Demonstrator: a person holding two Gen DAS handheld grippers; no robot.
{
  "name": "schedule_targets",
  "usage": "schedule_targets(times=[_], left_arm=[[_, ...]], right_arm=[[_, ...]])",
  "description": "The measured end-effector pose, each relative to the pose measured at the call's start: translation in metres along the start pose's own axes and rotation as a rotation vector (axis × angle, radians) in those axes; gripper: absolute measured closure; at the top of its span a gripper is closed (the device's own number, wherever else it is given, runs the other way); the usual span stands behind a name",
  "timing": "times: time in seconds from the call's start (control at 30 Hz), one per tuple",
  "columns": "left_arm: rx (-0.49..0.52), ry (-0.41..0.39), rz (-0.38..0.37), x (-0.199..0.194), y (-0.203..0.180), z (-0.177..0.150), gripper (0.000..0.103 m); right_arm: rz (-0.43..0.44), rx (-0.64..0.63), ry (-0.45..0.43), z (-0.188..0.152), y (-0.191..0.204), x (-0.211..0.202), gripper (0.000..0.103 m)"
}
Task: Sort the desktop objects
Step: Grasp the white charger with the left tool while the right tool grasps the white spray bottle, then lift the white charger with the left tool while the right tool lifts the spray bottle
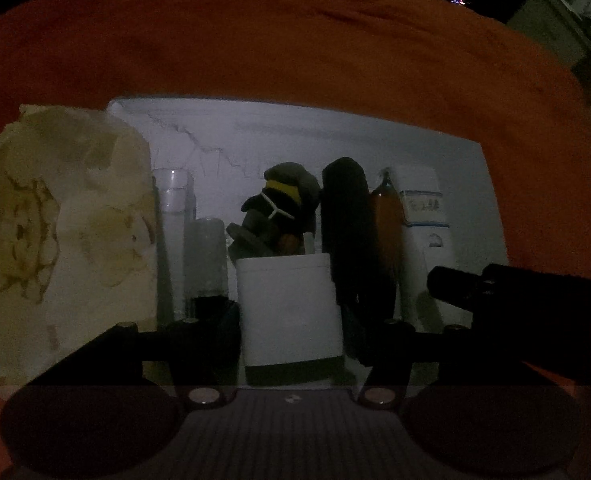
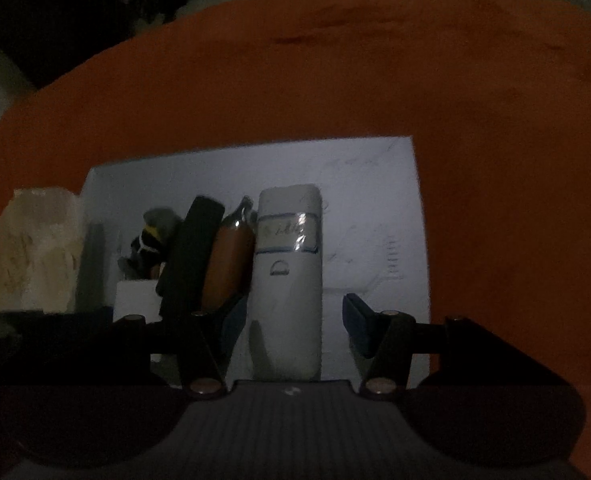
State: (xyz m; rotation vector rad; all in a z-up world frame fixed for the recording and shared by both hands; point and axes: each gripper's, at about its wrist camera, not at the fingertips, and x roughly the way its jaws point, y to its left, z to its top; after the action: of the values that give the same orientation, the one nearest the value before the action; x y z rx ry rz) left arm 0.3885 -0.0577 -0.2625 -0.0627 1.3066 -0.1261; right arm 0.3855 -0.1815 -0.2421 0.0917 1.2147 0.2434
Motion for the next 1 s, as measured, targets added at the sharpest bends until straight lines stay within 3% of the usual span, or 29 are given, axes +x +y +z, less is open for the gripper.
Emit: schedule_targets(times=[0.4,0.47,0.57,0.73,1.0], left_arm=[[0.097,0.073,0.009,-0.012,0.001,-0.026,0.052],[0.100,0.072,0.016,-0.012,0.000,-0.026,0.052],[0.094,0.068,0.024,-0.012,-0.001,-0.024,0.051],[0.081,0.037,0.019,-0.015,0.000,-0.017,0.051],[0.087,0.036,0.030,-0.009,-0.005,-0.012,0.048]], right_arm=[[-0.075,-0.125,0.051,0.002,0.027,0.018,0.046],[-0.101,-0.162,0.065,-0.001,0.032,0.023,0.052],[-0.123,-0.170,0.062,-0.004,0.034,0.021,0.053],[-0.148,-0.164,0.118,-0.009,0.018,0.004,0.054],[-0.186,-0.110,0.136,-0.011,-0.019,-0.004,0.054]])
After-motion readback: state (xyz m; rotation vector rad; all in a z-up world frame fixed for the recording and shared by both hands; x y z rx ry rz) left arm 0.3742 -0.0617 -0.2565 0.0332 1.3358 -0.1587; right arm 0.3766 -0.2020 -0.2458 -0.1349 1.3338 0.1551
